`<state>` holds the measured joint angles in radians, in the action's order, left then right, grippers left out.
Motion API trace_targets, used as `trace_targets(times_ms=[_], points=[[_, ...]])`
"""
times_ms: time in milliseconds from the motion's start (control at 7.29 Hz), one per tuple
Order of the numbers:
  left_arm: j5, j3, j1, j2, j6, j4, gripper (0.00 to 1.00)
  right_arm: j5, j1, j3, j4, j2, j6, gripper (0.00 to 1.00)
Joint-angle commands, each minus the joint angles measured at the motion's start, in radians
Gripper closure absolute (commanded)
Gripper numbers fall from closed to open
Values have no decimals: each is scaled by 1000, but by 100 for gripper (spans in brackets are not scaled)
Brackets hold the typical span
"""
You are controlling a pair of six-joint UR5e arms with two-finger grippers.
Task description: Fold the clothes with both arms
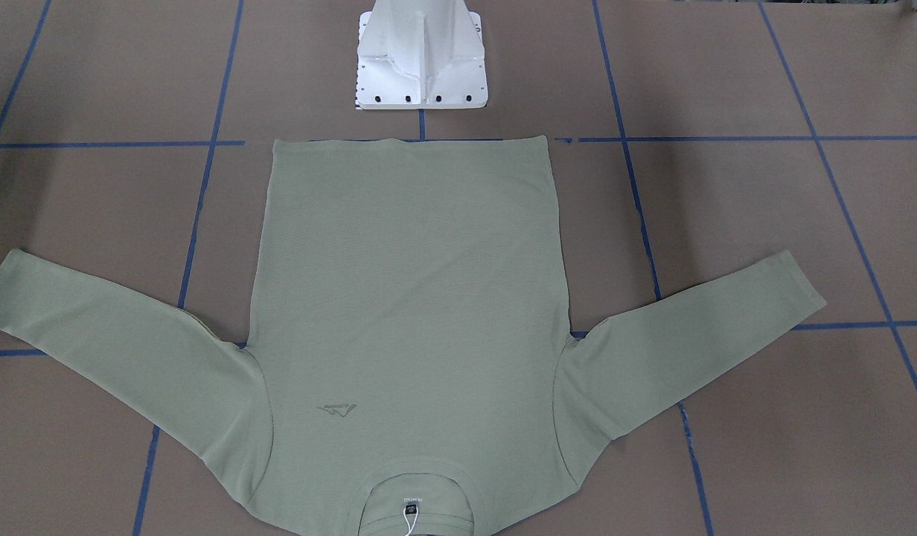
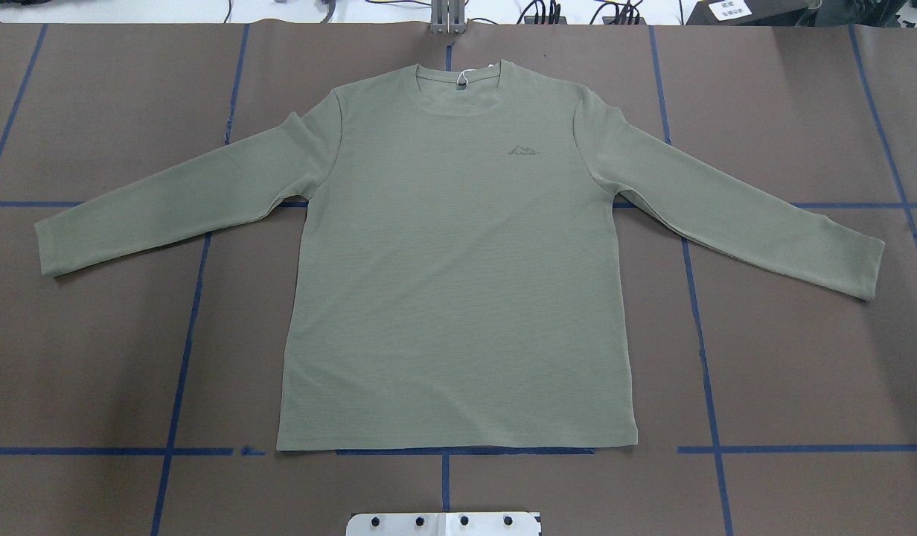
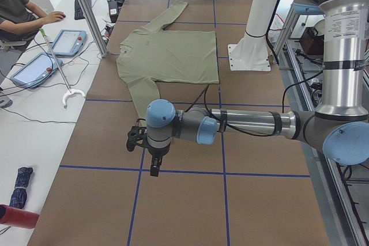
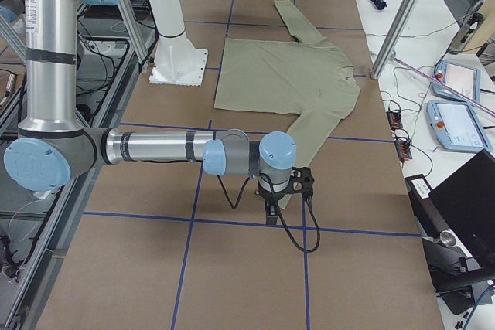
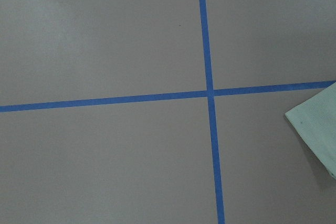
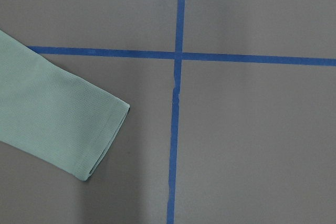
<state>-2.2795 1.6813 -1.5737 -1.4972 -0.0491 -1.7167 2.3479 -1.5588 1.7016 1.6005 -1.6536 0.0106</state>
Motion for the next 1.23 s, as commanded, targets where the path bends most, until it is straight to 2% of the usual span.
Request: trace_targets(times_ms=[0, 274, 411, 548, 685, 822, 1097], points=[[0, 0, 1, 0, 0, -1, 0, 2, 3, -2, 1, 2, -1, 0], [-3, 3, 1, -5, 8, -15, 0, 22, 3, 4, -14, 0, -3, 0], [-2, -3, 3, -23, 11, -32, 0, 51, 3, -8, -84, 2, -1, 0], [-2, 0, 4, -40, 8, -64, 0, 57, 11, 1, -149, -5, -3, 0], [-2, -9, 52, -55, 3, -134, 0, 68, 49, -14, -148, -14, -6, 0], [-3, -21, 85, -52, 5, -158, 0, 98, 86, -39, -207, -15, -21, 0], [-3, -20, 87, -55, 5, -226, 0, 55, 178, -98, -461, -17, -183, 0]])
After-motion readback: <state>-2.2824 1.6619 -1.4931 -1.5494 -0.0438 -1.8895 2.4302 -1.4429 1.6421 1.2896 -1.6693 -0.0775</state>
